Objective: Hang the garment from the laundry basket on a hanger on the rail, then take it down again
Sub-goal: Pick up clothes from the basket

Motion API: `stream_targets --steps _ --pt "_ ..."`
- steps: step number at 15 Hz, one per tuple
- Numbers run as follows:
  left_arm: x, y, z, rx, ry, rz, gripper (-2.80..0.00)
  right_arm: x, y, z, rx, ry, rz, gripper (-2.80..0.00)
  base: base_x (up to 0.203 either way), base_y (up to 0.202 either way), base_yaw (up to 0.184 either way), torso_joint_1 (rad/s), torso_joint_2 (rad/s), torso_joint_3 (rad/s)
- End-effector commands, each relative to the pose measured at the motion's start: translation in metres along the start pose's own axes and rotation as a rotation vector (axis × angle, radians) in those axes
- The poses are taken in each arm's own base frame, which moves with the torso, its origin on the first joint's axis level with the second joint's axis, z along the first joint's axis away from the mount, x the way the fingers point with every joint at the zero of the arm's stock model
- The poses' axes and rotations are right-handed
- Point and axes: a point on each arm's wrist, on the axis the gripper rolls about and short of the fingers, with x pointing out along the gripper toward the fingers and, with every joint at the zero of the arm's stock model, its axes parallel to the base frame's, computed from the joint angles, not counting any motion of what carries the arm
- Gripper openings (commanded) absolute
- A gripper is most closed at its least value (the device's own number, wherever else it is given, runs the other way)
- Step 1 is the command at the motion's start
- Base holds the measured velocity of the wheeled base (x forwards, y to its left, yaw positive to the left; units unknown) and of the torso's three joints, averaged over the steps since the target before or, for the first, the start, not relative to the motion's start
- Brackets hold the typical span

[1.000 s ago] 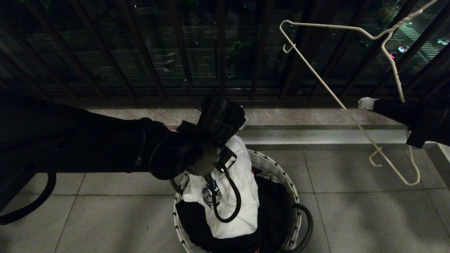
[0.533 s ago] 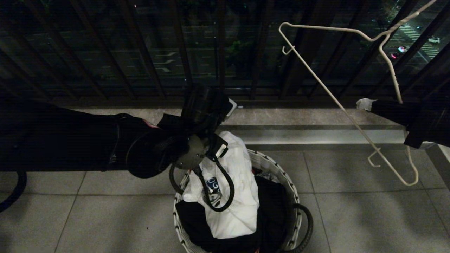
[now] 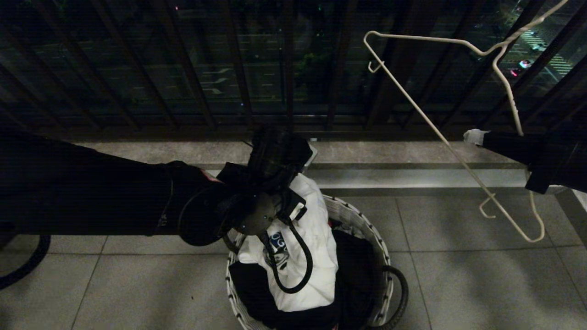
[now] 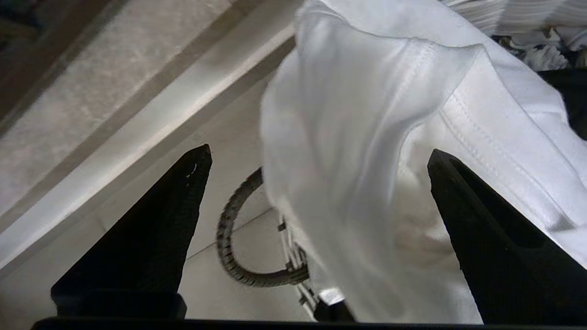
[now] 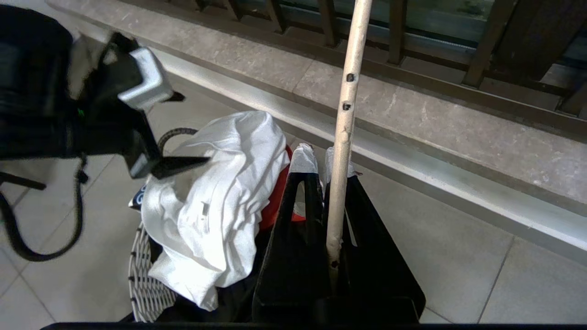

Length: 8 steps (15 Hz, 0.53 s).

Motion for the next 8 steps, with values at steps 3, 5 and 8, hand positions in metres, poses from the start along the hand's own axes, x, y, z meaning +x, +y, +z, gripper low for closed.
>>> stream_targets --steps 3,5,8 --pt "0.017 -0.010 0.002 0.010 0.008 0.000 0.00 0.000 0.000 0.001 0.000 -0.003 0.002 -2.80 0.000 0.000 0.000 0.000 0.00 0.000" --pt "0.029 -0.012 0.009 0.001 -0.005 0.012 0.00 0.000 0.000 0.001 -0.001 -0.003 0.002 -2.80 0.000 0.000 0.000 0.000 0.00 0.000" --pt "0.045 -0.009 0.011 0.008 -0.004 0.033 0.00 0.001 0.000 0.000 0.000 -0.002 0.002 -2.80 0.000 0.000 0.000 0.000 0.00 0.000"
